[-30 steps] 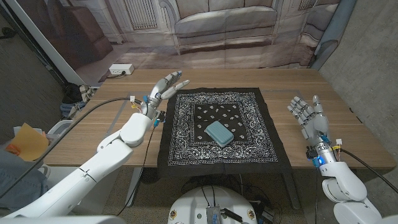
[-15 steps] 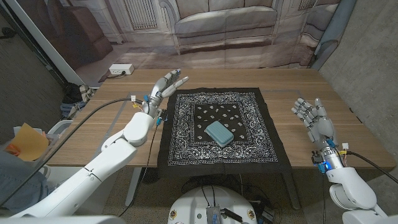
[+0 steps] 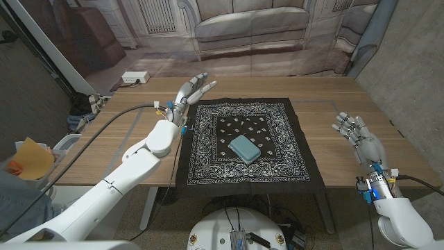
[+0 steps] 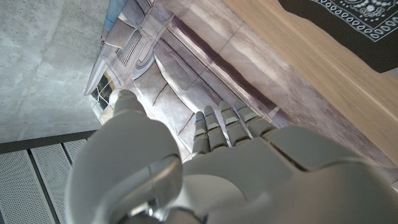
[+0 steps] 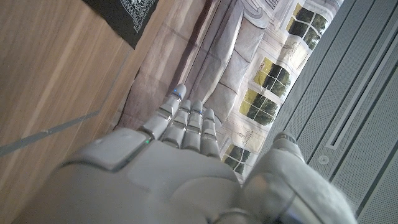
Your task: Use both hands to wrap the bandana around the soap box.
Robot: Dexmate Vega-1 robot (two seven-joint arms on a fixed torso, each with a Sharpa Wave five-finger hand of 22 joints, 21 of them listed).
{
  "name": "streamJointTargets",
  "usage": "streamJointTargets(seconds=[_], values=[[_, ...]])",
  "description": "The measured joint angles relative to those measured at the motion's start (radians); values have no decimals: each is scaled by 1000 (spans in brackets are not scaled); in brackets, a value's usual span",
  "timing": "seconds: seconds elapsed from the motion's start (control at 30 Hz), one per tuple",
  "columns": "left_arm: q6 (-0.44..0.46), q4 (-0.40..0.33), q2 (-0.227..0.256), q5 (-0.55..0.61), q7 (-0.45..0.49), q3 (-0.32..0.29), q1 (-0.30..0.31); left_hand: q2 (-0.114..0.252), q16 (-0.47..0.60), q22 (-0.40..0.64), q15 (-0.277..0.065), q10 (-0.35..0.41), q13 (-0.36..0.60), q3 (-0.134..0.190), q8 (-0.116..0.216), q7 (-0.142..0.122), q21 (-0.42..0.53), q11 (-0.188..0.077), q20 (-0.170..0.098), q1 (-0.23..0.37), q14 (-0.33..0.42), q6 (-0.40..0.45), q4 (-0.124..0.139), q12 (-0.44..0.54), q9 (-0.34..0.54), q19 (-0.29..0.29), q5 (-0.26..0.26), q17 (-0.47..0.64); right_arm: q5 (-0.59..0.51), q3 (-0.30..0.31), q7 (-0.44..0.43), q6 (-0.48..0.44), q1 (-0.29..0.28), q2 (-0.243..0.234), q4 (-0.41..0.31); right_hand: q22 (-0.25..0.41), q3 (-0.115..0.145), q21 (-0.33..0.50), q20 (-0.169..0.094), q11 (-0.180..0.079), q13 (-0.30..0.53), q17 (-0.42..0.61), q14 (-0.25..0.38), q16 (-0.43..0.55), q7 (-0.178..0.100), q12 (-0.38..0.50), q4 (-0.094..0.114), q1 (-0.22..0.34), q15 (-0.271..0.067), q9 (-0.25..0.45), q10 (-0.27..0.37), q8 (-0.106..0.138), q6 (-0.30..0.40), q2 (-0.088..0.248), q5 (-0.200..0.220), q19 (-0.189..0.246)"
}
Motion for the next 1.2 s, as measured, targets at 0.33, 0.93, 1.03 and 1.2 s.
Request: streamJointTargets(seconds=[0.33,0.93,1.03,1.2], values=[[26,6,-19,16,13,17,-35,0,0,0,0,0,0,-4,0,0,0,0,11,0,0,0,4,0,0,0,0,0,-280,83,-143,-33,-61,45,-37,-1,-3,0,0,-28,0,0,0,0,-17,0,-8,9,0,0,3,0,6,-9,0,0],[47,-9,-23,5,29,17,-34,5,0,0,-4,5,0,-4,0,-6,0,-5,14,-5,4,6,4,0,0,4,0,0,-709,152,-381,-99,-180,22,-100,-5,8,-8,-1,-82,0,0,30,0,-73,8,-47,71,-2,0,36,0,23,-36,36,23],[47,-9,-23,3,25,17,-34,5,0,0,-4,5,0,-4,0,-2,0,-5,14,-5,4,9,4,0,0,4,0,0,-709,153,-381,-99,-199,14,-109,-5,3,-8,-3,-90,0,0,30,0,-83,11,-58,87,-2,0,44,0,33,-52,43,26],[47,-18,-15,-3,15,11,-33,5,0,0,-4,5,0,-4,0,2,0,-5,12,-5,4,13,4,0,0,6,0,0,-872,150,-507,-161,-238,-4,-125,-5,4,-13,0,-96,0,0,40,0,-89,16,-65,100,-1,0,50,7,39,-66,51,36]])
